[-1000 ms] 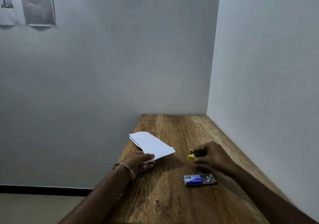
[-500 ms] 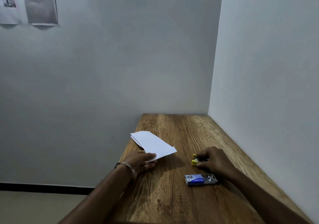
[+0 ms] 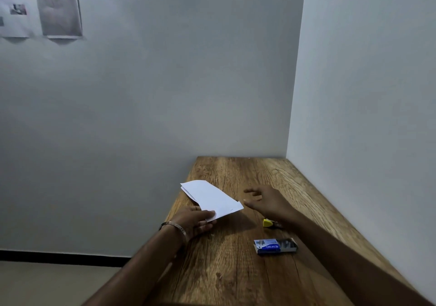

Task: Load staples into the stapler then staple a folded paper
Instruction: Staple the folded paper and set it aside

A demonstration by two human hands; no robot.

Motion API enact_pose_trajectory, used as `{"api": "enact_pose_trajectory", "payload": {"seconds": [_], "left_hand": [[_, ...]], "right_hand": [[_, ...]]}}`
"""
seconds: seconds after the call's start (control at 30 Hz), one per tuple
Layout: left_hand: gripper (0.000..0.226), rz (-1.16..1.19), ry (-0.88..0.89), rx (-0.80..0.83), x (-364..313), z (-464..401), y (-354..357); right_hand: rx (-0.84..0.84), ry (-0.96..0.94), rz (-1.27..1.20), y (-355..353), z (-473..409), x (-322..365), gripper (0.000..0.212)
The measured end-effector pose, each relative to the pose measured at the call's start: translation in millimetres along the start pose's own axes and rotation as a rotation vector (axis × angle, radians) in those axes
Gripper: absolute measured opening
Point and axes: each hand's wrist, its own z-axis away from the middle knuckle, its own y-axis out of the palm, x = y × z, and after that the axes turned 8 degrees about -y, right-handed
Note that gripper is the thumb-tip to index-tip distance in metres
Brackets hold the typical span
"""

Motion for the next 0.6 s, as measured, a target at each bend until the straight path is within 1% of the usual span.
{"api": "enact_pose_trajectory", "payload": {"seconds": [0.1, 0.2, 0.3, 0.4, 0.53, 0.6], "left_hand": [[0.025, 0.000, -0.014, 0.007, -0.1, 2.0, -1.2], [0.031, -0.040, -0.009, -0.052, -3.0, 2.0, -6.8], [0.042, -0.087, 0.008, -0.097, -6.1, 1.4, -14.2], [0.052, -0.271, 0.089, -0.202, -4.6, -0.7, -16.7], [0.061, -0.494, 0.234, -0.357, 1.7, -9.7, -18.0], [0.064, -0.678, 0.311, -0.444, 2.6, -11.8, -19.1]], "right_hand": [[0.054, 0.026, -0.082, 10.8, -5.6, 12.6, 0.031], [0.041, -0.006, -0.073, 19.6, -5.2, 15.2, 0.017], [0.067, -0.023, -0.097, 23.9, -2.2, 15.3, 0.013], [0.089, -0.023, -0.091, 31.4, -0.3, 16.3, 0.012], [0.063, 0.006, -0.057, 44.1, -2.0, 17.9, 0.011], [0.074, 0.005, -0.032, 47.2, -2.5, 18.7, 0.011]]}}
